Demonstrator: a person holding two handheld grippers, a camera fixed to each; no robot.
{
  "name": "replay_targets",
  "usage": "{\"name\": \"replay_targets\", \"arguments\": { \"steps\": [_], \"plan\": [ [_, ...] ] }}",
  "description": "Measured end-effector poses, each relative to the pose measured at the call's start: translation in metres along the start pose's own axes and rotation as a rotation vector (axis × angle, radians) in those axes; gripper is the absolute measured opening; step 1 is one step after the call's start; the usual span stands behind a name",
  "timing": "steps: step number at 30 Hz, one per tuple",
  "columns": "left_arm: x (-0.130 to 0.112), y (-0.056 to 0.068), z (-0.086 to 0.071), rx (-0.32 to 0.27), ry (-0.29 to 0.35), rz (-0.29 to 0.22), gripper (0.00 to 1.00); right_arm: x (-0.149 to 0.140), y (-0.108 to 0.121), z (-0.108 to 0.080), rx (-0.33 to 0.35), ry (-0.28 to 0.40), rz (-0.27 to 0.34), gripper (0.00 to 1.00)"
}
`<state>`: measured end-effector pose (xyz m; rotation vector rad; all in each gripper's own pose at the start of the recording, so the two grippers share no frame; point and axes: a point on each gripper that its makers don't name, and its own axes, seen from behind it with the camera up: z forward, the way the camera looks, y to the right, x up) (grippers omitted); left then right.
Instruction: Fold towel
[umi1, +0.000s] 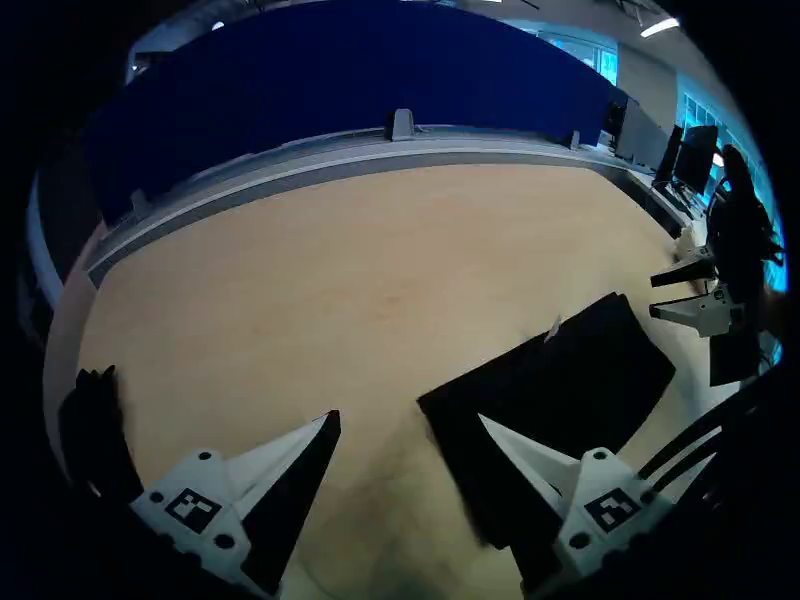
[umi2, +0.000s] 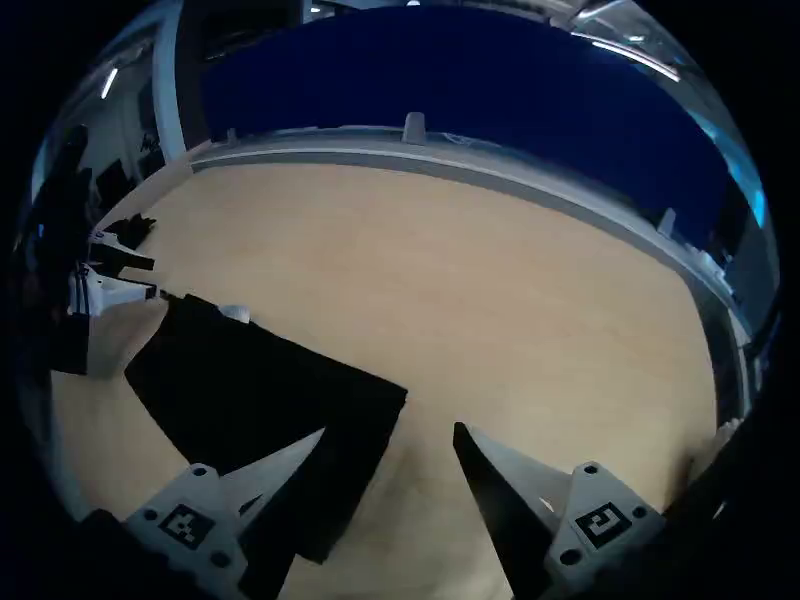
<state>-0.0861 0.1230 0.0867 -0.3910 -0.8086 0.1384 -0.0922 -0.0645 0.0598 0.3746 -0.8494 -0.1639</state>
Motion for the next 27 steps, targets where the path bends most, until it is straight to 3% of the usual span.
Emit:
{"name": "replay_targets", "arguments": {
  "steps": [15, 22, 27],
  "plan": [
    [-0.04, 0.017, -0.035, -0.009, -0.012, -0.008, 0.92, -0.031, -0.013, -0.038, 0.011, 0.001, 0.002, 0.89],
    [-0.046, 0.017, -0.045, 0.003, -0.005, -0.015, 0.92, -0.04, -0.018, -0.045, 0.029, -0.007, -0.013, 0.89],
    [-0.054, 0.013, -0.06, 0.028, 0.005, -0.03, 0.92, -0.047, -0.027, -0.05, 0.064, -0.019, -0.057, 0.89]
  ]
}}
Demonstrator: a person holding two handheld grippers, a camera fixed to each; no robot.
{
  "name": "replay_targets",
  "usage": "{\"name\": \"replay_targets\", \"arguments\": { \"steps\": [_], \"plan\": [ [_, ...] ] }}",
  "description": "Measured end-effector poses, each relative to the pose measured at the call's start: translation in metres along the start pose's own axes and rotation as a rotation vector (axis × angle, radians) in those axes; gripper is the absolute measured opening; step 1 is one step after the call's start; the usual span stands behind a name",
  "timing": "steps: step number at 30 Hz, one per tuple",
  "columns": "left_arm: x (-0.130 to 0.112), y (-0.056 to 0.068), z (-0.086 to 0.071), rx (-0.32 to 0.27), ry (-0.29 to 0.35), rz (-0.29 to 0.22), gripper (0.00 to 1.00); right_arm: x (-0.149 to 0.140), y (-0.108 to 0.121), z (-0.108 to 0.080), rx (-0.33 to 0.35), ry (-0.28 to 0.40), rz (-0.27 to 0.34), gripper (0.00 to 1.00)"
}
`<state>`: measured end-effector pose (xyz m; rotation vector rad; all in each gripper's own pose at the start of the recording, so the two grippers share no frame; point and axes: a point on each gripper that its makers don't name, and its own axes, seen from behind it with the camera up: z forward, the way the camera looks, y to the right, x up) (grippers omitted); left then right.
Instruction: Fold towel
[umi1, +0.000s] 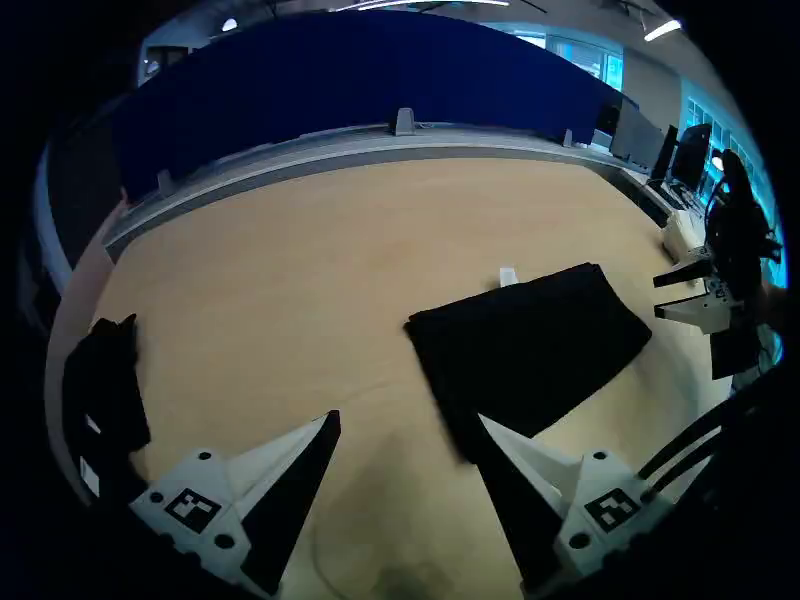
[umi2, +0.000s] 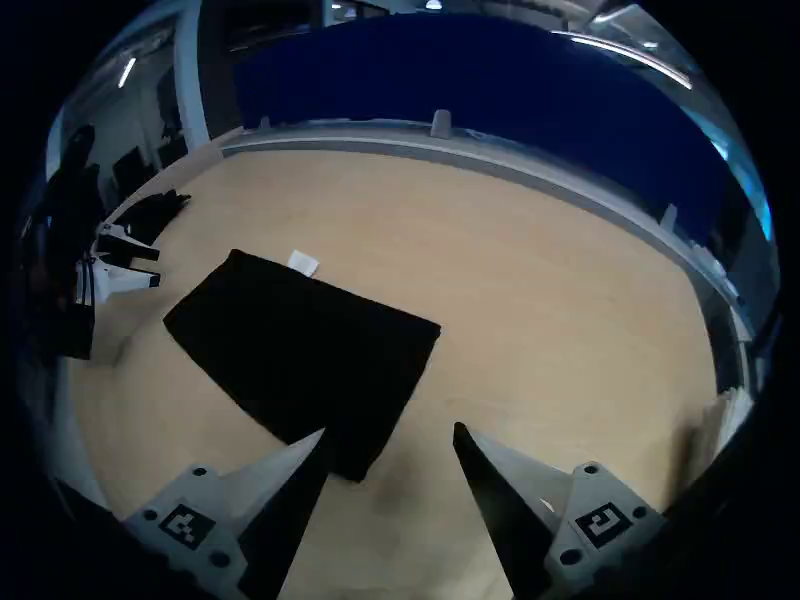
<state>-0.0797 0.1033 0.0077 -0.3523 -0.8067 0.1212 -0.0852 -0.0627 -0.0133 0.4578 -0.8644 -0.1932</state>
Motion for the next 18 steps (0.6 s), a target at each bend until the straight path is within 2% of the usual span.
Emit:
{"name": "replay_targets", "arguments": {
  "steps": [7, 18],
  "plan": [
    [-0.021, -0.007, -0.028, 0.054, 0.011, -0.033, 0.92, -0.013, -0.015, -0.006, 0.066, -0.035, -0.083, 0.89],
    [-0.067, -0.01, -0.077, 0.142, 0.013, -0.118, 0.92, -0.027, -0.026, -0.012, 0.159, -0.103, -0.26, 0.88]
  ]
}}
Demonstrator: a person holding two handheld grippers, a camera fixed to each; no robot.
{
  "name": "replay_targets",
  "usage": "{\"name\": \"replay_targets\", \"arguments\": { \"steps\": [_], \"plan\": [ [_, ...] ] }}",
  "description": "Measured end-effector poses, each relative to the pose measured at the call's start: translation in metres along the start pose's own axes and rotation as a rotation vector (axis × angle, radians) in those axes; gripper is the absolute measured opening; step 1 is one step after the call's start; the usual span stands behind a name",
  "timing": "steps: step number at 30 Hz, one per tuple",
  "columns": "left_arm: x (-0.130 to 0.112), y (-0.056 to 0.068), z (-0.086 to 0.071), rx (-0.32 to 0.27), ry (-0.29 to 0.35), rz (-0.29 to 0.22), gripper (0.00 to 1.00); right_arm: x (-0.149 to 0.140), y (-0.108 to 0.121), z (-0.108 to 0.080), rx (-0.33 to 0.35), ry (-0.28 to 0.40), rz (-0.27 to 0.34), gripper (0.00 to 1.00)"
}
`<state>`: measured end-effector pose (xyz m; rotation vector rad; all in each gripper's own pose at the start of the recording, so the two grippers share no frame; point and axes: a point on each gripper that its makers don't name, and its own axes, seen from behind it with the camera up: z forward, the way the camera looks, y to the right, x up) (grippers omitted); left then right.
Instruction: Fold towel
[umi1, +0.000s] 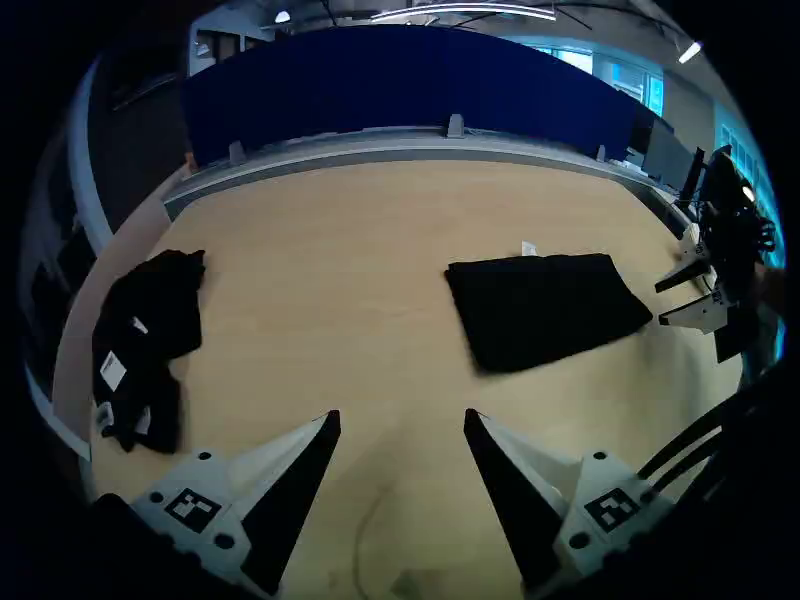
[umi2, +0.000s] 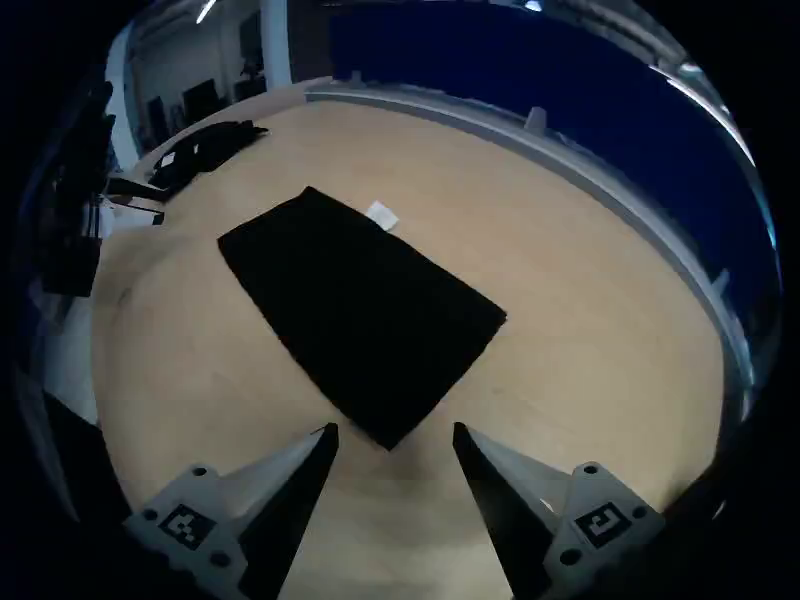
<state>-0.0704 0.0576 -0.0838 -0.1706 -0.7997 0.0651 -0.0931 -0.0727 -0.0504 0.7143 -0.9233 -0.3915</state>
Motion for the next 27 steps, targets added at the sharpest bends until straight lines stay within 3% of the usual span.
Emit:
{"name": "replay_targets", "arguments": {
  "steps": [5, 13, 21, 27],
  "plan": [
    [-0.018, -0.006, -0.018, 0.033, 0.003, -0.034, 0.92, -0.006, 0.002, 0.003, 0.02, -0.032, -0.041, 0.83],
    [-0.031, -0.009, -0.033, 0.06, 0.004, -0.061, 0.92, -0.008, 0.0, 0.008, 0.042, -0.053, -0.059, 0.78],
    [-0.037, -0.01, -0.049, 0.076, 0.012, -0.041, 0.92, -0.017, -0.002, 0.017, 0.052, -0.084, -0.07, 0.44],
    [-0.044, -0.011, -0.063, 0.078, 0.015, -0.042, 0.92, -0.017, -0.002, 0.019, 0.06, -0.081, -0.054, 0.41]
  ]
}}
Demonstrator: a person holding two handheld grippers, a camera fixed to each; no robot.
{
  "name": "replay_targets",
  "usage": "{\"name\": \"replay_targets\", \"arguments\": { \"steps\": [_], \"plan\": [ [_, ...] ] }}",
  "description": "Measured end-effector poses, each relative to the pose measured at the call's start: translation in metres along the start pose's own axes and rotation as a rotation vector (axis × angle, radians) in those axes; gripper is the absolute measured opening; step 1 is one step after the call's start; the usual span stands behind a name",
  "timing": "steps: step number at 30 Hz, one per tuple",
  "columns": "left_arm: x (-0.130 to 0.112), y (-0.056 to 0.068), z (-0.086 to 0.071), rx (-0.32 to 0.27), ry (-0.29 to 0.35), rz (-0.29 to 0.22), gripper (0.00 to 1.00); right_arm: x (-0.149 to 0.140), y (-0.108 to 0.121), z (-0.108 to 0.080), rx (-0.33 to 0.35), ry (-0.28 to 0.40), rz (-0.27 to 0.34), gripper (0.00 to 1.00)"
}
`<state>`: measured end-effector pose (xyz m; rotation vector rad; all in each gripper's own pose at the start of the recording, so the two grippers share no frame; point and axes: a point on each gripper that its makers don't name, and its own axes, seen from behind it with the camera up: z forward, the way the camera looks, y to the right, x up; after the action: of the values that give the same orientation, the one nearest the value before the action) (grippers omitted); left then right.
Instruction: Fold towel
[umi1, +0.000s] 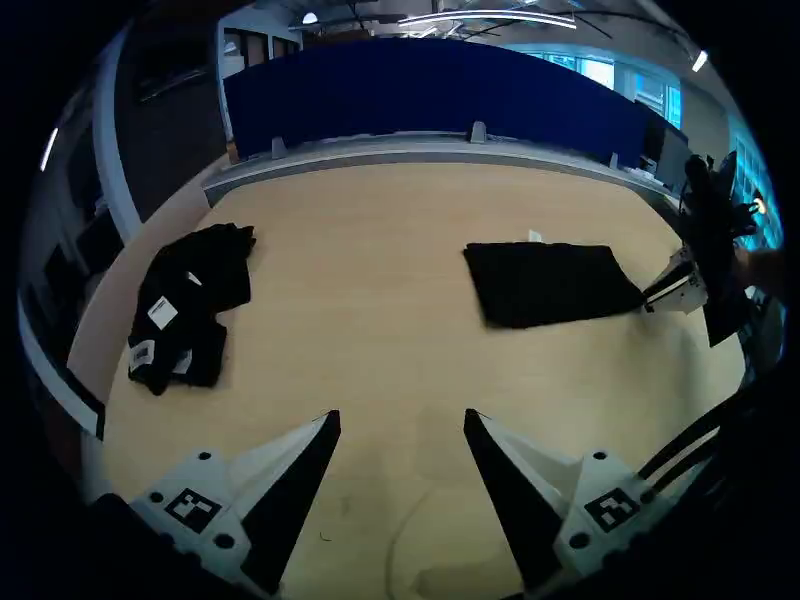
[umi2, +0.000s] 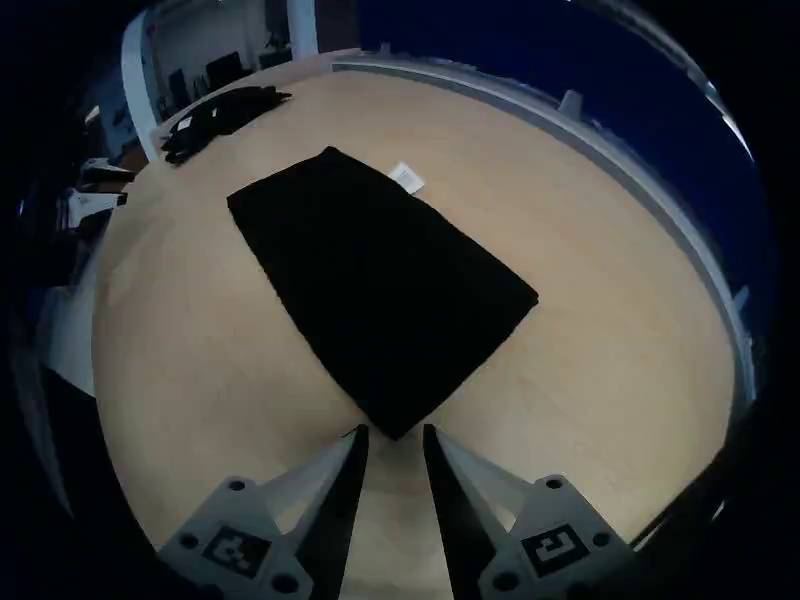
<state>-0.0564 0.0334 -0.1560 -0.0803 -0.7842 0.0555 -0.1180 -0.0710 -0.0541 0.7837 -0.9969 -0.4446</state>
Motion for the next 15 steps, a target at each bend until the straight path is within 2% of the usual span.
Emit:
{"name": "replay_targets", "arguments": {
  "steps": [8, 12, 15],
  "plan": [
    [-0.0102, -0.0006, -0.0067, 0.007, -0.007, 0.008, 0.92, -0.0012, 0.0007, 0.0036, 0.005, -0.006, 0.0, 0.22],
    [-0.0114, -0.0002, -0.0077, 0.006, -0.006, 0.003, 0.92, 0.0004, 0.002, 0.0047, 0.005, -0.004, -0.002, 0.06],
    [-0.0116, -0.0005, -0.0078, 0.008, -0.005, 0.003, 0.92, 0.0031, 0.0021, 0.0041, 0.004, 0.005, -0.008, 0.03]
  ]
}}
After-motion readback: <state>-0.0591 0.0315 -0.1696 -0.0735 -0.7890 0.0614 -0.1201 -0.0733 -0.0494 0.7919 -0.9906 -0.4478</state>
